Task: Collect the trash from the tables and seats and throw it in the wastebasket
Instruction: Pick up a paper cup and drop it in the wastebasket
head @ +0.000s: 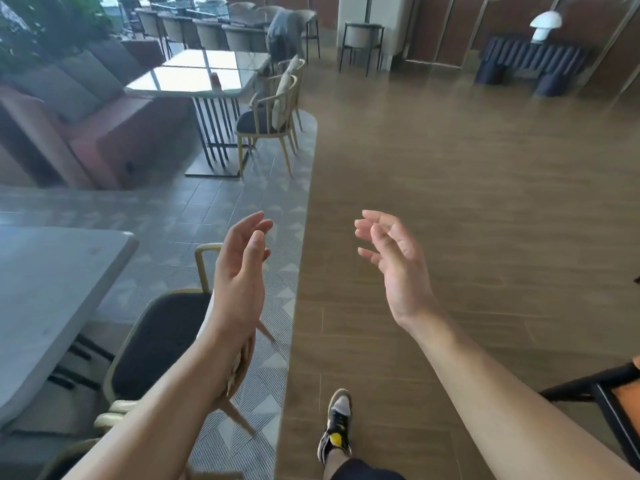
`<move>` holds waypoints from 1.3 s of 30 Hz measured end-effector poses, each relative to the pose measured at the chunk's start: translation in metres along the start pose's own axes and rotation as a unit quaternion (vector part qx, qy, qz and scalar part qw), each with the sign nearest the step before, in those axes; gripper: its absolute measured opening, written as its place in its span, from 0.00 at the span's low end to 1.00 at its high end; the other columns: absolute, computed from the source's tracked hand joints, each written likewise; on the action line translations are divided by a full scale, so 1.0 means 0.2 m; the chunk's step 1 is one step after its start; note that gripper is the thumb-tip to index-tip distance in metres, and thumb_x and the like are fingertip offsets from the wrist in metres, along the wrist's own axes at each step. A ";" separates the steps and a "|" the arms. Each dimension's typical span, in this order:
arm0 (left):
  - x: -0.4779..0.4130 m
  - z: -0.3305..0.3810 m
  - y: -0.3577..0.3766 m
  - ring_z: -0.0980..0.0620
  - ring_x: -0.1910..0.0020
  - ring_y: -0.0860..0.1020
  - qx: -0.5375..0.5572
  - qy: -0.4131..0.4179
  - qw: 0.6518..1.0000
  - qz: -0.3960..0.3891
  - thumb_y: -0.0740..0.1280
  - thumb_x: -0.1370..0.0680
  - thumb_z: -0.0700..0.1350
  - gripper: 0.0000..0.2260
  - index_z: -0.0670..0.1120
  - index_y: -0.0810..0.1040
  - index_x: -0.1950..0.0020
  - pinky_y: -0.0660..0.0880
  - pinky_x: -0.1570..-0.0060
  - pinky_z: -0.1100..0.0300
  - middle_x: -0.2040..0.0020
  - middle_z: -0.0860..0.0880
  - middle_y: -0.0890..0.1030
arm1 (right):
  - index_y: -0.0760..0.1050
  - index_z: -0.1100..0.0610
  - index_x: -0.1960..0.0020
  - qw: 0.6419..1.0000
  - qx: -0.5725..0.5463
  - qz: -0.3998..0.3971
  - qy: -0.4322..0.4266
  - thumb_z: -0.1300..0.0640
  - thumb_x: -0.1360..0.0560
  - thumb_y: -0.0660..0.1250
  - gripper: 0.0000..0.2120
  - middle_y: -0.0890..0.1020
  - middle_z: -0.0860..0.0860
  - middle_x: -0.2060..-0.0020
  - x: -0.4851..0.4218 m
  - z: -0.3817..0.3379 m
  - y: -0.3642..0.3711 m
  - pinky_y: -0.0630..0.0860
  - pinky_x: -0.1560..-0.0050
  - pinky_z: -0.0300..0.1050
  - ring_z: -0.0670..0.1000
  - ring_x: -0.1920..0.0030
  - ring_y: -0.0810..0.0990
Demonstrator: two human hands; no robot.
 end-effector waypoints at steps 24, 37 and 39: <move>-2.43 -0.79 0.57 0.54 0.32 0.80 0.018 -0.015 0.998 0.062 0.60 0.16 0.52 0.15 0.54 0.79 0.33 0.79 0.34 0.47 0.37 0.51 0.83 | 0.80 0.45 0.39 0.999 -0.014 -0.040 0.003 0.38 0.24 0.67 0.19 0.86 0.44 0.46 -2.61 0.59 0.17 0.76 0.33 0.62 0.49 0.39 0.82; -3.84 -1.20 0.30 0.54 0.34 0.81 0.020 -0.028 0.995 0.092 0.61 0.19 0.56 0.18 0.51 0.79 0.32 0.79 0.34 0.46 0.38 0.50 0.84 | 0.82 0.43 0.40 0.998 -0.009 -0.064 0.010 0.39 0.22 0.67 0.14 0.86 0.48 0.45 -4.00 0.91 0.89 0.79 0.38 0.57 0.52 0.40 0.83; -4.00 -1.24 0.23 0.54 0.34 0.81 0.012 -0.028 0.994 0.103 0.61 0.19 0.56 0.19 0.51 0.79 0.32 0.79 0.35 0.47 0.38 0.50 0.84 | 0.82 0.44 0.40 0.997 -0.014 -0.075 0.014 0.39 0.22 0.67 0.15 0.86 0.48 0.44 -4.17 0.98 1.01 0.79 0.39 0.53 0.51 0.40 0.83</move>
Point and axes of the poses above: each hand's wrist, its own x-axis away from the middle knuckle, its own y-axis out of the palm, z = x × y, the point moved 9 cm from there along -x, towards the middle knuckle
